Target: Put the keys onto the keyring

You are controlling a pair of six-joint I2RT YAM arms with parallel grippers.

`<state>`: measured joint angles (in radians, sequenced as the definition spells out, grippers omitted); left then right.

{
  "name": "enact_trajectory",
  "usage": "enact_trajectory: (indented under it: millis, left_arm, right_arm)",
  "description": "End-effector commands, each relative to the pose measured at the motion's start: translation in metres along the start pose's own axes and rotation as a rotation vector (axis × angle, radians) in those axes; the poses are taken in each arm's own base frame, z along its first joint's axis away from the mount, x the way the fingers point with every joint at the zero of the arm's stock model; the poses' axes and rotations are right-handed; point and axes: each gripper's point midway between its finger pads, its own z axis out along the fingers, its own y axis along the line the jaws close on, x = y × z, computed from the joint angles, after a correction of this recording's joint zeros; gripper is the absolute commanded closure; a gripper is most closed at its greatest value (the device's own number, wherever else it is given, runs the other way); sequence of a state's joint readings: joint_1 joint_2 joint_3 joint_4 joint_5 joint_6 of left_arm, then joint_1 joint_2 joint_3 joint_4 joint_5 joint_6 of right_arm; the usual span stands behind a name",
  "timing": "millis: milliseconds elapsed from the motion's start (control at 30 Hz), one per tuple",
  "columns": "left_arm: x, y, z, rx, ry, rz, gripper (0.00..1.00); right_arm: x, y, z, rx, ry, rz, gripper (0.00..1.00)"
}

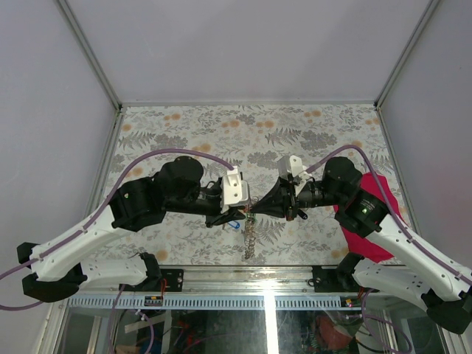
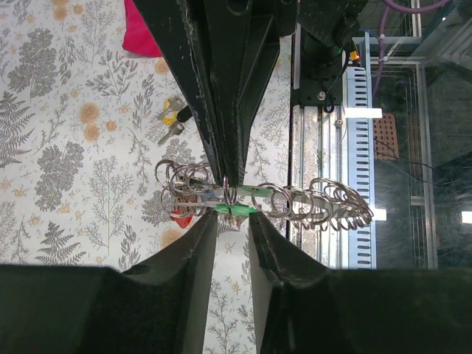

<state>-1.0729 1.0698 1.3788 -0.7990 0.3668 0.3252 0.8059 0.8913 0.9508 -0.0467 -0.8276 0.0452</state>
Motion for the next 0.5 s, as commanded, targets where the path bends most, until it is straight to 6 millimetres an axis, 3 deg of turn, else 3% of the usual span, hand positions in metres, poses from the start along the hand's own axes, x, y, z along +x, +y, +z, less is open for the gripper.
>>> enact_trajectory:
  millis: [0, 267, 367, 467]
  left_arm:
    - [-0.0134, 0.002, 0.0031, -0.005, -0.055, 0.009, 0.79]
    - [-0.0181, 0.0045, 0.0042, -0.013, -0.071, 0.017, 0.88]
    - [-0.018, 0.0049, 0.0052, -0.013, -0.071, 0.017, 0.99]
    - [-0.016, 0.0044, 0.0062, -0.01, -0.066, 0.014, 1.0]
  right_arm:
    - [-0.0462, 0.0077, -0.0063, 0.001, -0.119, -0.109, 1.0]
    - [-0.045, 0.0072, -0.0056, -0.002, -0.118, -0.106, 1.0]
    - [-0.0459, 0.008, -0.0061, -0.002, -0.121, -0.108, 1.0]
    - [-0.049, 0.0083, -0.0075, 0.006, -0.132, -0.111, 1.0]
